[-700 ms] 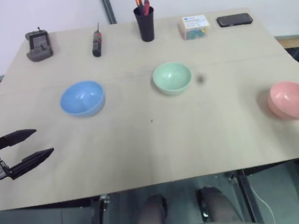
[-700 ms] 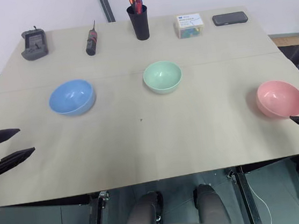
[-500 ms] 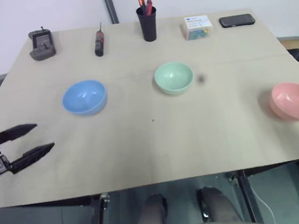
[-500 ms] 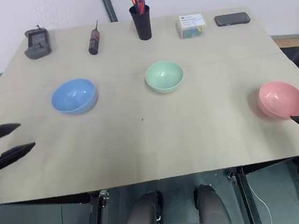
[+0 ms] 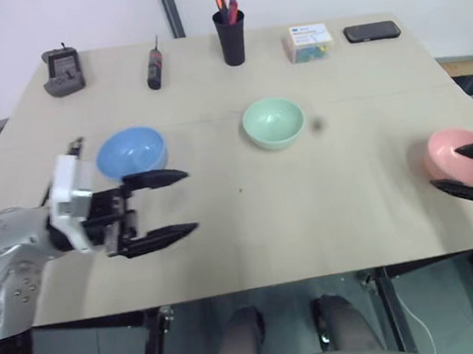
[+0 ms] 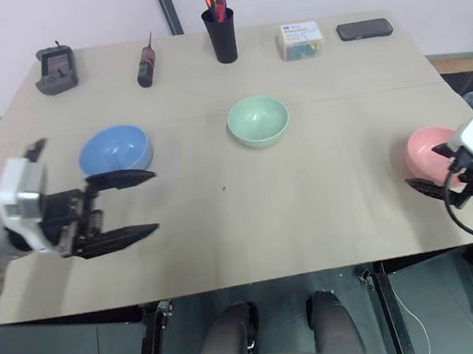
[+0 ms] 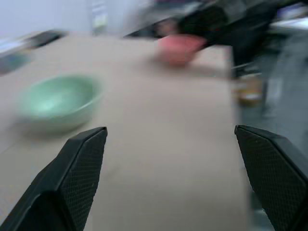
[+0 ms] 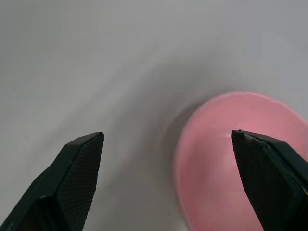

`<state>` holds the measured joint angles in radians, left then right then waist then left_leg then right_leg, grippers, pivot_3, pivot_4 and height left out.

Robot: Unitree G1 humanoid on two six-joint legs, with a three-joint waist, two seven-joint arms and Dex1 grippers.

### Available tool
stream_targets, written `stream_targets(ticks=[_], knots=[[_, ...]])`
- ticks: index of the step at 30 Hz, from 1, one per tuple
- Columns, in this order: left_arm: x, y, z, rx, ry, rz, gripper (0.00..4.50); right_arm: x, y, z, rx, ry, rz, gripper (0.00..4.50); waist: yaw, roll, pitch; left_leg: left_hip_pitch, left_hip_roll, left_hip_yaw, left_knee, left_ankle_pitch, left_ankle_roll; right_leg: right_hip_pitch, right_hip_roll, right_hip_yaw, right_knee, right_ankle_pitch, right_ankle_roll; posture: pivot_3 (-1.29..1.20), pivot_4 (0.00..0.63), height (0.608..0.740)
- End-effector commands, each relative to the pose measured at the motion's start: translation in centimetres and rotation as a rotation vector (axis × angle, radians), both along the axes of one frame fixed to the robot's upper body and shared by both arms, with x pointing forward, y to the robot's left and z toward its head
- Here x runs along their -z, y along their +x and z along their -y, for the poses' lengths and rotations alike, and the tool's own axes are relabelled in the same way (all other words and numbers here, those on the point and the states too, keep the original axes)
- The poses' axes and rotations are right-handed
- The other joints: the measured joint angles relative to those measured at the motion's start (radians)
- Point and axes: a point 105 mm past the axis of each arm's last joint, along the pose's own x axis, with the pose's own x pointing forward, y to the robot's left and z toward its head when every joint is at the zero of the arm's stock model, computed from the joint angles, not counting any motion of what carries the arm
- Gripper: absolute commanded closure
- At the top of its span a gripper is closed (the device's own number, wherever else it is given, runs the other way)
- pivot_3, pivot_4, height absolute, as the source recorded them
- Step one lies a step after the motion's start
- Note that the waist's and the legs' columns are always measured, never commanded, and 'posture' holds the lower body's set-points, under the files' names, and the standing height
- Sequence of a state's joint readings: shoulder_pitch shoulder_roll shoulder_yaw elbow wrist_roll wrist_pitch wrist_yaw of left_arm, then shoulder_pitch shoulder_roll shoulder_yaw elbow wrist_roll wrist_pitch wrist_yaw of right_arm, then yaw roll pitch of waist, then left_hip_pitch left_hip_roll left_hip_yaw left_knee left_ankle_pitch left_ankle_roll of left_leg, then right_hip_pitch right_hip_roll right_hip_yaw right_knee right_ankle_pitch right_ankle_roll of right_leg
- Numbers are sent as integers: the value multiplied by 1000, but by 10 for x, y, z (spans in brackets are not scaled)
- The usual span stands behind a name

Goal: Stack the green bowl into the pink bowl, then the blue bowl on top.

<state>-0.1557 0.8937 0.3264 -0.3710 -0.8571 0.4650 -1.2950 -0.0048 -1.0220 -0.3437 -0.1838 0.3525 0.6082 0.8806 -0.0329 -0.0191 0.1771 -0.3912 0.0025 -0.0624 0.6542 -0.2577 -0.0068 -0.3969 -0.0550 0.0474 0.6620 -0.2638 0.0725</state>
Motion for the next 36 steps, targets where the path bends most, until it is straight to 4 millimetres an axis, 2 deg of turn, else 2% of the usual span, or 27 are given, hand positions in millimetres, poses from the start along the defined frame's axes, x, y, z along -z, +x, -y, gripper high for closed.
stream_targets(ticks=[1, 3, 5, 7, 8, 11, 13, 14, 15, 19, 22, 26, 28, 31, 32, 34, 36], knots=[[-12, -5, 25, 81, -29, 43, 0, 11, 19, 11, 104, -41, 3, 42, -1, 0, 0, 0, 0, 0, 0, 0, 0, 0, 0, 0, 0, 0, 0, 0, 150, 740], [-15, -5, 31, 96, -46, 52, 0, 14, 29, 19, 187, -32, 6, 572, -4, 1, 0, 0, 0, 1, 0, 0, 0, 0, 0, 0, 0, 0, 0, 0, 150, 740], [-17, -5, 33, 102, -51, 56, 0, 16, 31, 18, 174, -36, -10, 1085, -4, 1, 0, 0, -1, 1, 0, 0, 0, 0, 0, 1, 0, 0, 0, 0, 150, 740], [-18, -6, 33, 98, -54, 57, 0, 15, 32, 15, 168, -27, -1, 2085, -4, 1, 0, -1, -1, 0, 0, 0, 0, -1, 0, 1, 0, 0, 0, 0, 150, 740], [-18, -6, 33, 94, -53, 56, 0, 14, 32, 14, 159, -27, 0, 2158, -3, 1, 0, -1, -1, 0, 0, 0, 0, -1, 0, 0, 0, 0, 0, 0, 150, 740], [-18, -4, 32, 73, -56, 57, 0, 13, 32, 10, 138, -29, 2, 3624, -2, 1, 0, -2, -1, 0, 0, 0, 0, -2, 0, 0, 0, 0, 0, 0, 150, 740], [-17, -4, 31, 61, -54, 60, 0, 11, 33, 2, 111, -20, 8, 4378, -2, 1, 0, -2, -1, 0, 0, 0, 0, -2, 0, 0, 0, 0, 0, 0, 150, 740], [-17, -3, 31, 54, -57, 59, 0, 10, 33, -1, 95, -22, 18, 4475, -3, 1, 0, -2, -1, 0, 0, 0, 0, -2, 0, 0, 0, 0, 0, 0, 150, 740], [-16, -2, 29, 34, -57, 60, 0, 6, 32, -16, 22, -27, 40, 4475, -4, 1, 0, -2, -1, 0, 0, 0, 0, -2, 0, 0, 1, 0, 0, 0, 150, 740], [-9, 4, 20, -50, -62, 49, 0, -6, 17, -104, -329, 32, 124, 4475, -10, 2, 0, -1, 1, 0, 0, 0, 0, -2, 2, 1, 1, 0, 0, 0, 150, 740], [-3, 5, 13, -93, -59, 42, 0, 0, 12, -160, -504, 53, 194, 4475, -9, 2, -1, -1, 2, -1, -1, 0, 0, -3, 3, 0, 1, 0, 0, 0, 150, 740], [-2, 6, 7, -140, -59, 50, 0, 17, 9, -214, -620, 104, 155, 4475, 1, 1, 0, -2, 1, -1, 1, 0, 0, -2, 2, -1, 1, 0, 0, 0, 150, 740], [-1, 5, 4, -156, -51, 54, 0, 28, 10, -232, -675, 77, 120, 4475, 4, 1, 0, -2, 1, -2, 1, 0, 0, -3, 0, -1, 1, 0, 0, 0, 150, 740], [-1, 4, 4, -168, -57, 57, 0, 40, 15, -243, -713, 21, 69, 4475, 1, 1, -1, -3, 0, -2, 1, 0, 0, -3, 0, -1, 0, 0, 0, 0, 150, 740], [-1, 3, 4, -171, -56, 58, 0, 41, 16, -246, -720, 15, 56, 3906, 1, 1, -1, -2, 0, -3, 1, 0, 0, -3, 0, -2, 0, 0, 0, 0, 150, 740], [-2, 2, 4, -182, -59, 59, 0, 42, 18, -248, -726, 13, 33, 3600, 0, 0, -1, -2, 0, -3, 1, 0, 0, -2, 1, -2, 1, 0, -1, 0, 150, 740], [-1, 1, 4, -188, -61, 56, 0, 41, 17, -247, -739, 13, 12, 2807, 0, 1, -1, -2, 0, -4, 1, 0, 0, -3, 1, -3, 1, 0, -1, 0, 150, 740]])
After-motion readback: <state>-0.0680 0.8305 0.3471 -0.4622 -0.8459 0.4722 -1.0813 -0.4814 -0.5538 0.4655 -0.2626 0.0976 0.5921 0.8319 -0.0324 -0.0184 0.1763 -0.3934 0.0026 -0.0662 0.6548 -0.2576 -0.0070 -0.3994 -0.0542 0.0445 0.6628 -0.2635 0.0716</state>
